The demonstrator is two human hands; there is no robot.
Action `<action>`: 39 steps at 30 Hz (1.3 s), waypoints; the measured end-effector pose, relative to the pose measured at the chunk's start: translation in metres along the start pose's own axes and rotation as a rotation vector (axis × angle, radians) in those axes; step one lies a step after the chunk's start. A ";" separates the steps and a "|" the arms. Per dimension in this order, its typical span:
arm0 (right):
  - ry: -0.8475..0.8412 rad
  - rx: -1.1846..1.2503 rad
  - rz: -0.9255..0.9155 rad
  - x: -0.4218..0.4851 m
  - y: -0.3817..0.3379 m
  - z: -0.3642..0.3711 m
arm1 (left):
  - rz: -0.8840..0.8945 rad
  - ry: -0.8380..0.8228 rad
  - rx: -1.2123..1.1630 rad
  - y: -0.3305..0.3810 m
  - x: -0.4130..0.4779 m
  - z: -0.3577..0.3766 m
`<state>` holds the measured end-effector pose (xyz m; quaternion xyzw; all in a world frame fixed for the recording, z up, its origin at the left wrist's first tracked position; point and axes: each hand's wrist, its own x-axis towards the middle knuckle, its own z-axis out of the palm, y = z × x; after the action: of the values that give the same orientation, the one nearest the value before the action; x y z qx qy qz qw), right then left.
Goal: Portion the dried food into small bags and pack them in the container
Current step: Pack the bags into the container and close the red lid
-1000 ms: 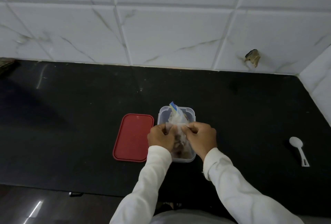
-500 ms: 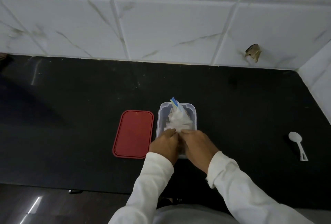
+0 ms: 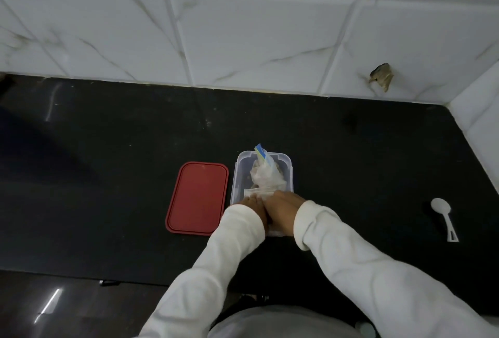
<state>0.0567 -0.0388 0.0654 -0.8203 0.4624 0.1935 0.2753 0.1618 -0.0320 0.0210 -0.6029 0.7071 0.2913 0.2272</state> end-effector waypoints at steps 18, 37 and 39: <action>0.661 0.350 -0.078 -0.021 -0.054 -0.007 | 0.031 1.212 -0.342 -0.050 -0.069 0.014; -0.030 0.691 0.097 0.059 -0.127 0.025 | -0.560 0.735 -1.183 -0.162 -0.025 0.051; -0.013 0.688 0.095 0.057 -0.126 0.022 | -0.544 0.746 -1.299 -0.165 -0.026 0.049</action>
<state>0.1923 -0.0090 0.0496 -0.6556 0.5365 0.0440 0.5295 0.3275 0.0031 -0.0204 -0.8240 0.2532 0.3587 -0.3582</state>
